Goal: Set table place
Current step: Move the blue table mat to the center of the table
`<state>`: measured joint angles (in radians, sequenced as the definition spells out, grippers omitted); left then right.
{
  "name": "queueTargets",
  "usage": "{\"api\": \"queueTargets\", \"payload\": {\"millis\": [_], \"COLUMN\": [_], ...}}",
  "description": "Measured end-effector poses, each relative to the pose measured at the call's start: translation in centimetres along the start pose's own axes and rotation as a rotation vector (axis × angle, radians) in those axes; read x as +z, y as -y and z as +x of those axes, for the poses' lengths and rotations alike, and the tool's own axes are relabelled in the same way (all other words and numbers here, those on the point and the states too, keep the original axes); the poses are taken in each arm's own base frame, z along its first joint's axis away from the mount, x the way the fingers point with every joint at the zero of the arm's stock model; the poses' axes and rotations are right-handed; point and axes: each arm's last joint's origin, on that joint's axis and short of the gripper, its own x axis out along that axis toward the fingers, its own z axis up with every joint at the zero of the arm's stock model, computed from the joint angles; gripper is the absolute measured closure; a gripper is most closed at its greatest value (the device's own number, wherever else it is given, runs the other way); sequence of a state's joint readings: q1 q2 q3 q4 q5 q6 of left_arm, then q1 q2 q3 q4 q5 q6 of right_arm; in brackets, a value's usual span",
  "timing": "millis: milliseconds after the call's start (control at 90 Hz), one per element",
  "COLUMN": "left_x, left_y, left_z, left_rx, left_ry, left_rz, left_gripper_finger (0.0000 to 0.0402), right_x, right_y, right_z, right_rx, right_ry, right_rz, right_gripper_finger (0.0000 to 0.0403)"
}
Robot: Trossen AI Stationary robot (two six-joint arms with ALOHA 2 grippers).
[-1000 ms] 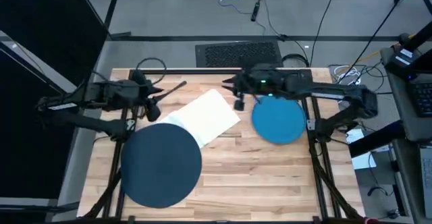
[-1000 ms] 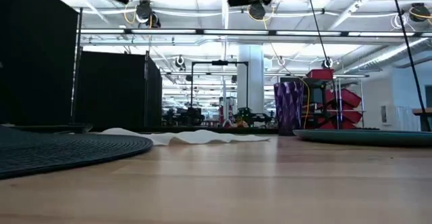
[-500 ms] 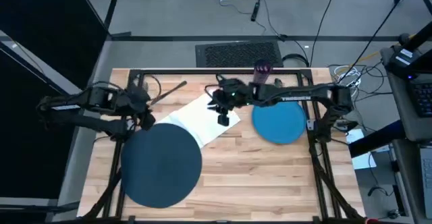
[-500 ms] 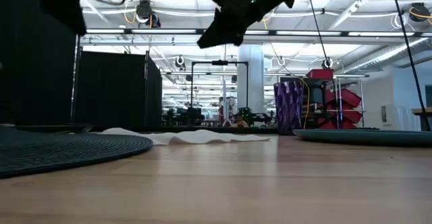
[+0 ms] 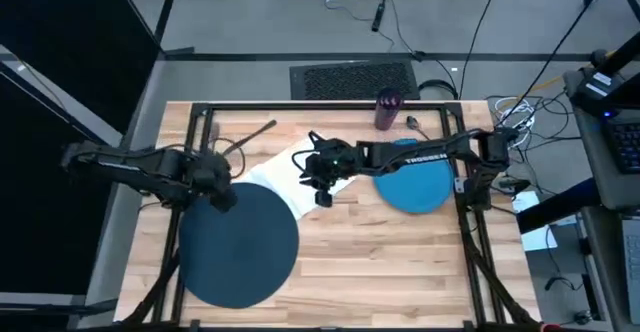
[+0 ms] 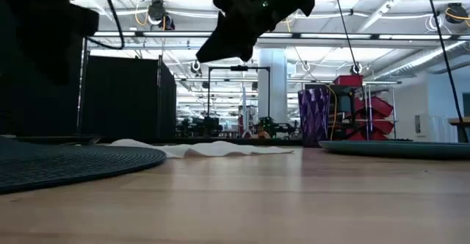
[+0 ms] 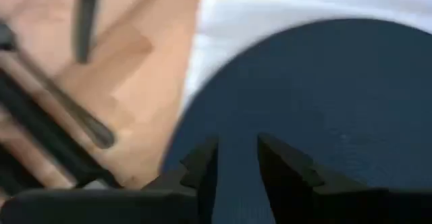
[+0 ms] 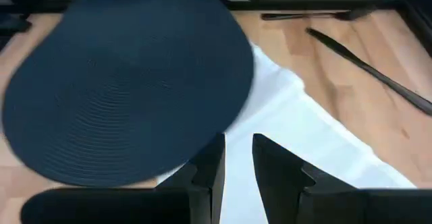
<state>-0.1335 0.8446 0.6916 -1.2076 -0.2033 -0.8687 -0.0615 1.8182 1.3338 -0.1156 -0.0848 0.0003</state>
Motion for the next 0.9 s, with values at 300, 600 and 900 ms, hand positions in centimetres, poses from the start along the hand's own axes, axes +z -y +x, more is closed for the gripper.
{"api": "queueTargets", "payload": {"millis": [300, 600, 900], "left_x": [-1.1, -1.6, -2.0], "left_y": [2.0, 4.4, 6.7], "left_z": [3.2, 5.3, 8.5], "left_rx": [-0.127, -0.133, -0.045], "left_ry": [-0.059, -0.100, -0.162], "left_rz": [0.032, 0.062, 0.130], "left_gripper_finger": [0.0311, 0.0311, 0.0311], "right_x": [-0.3, -0.3, -0.3], "right_y": [-1.3, -1.6, -1.6], "right_z": [0.6, 0.7, 0.7], "right_rx": [0.026, 0.032, 0.033], "right_ry": [-0.002, -0.004, -0.006], "right_rz": [0.027, 0.026, 0.025], "right_gripper_finger": [0.0342, 0.0342, 0.0342]}}
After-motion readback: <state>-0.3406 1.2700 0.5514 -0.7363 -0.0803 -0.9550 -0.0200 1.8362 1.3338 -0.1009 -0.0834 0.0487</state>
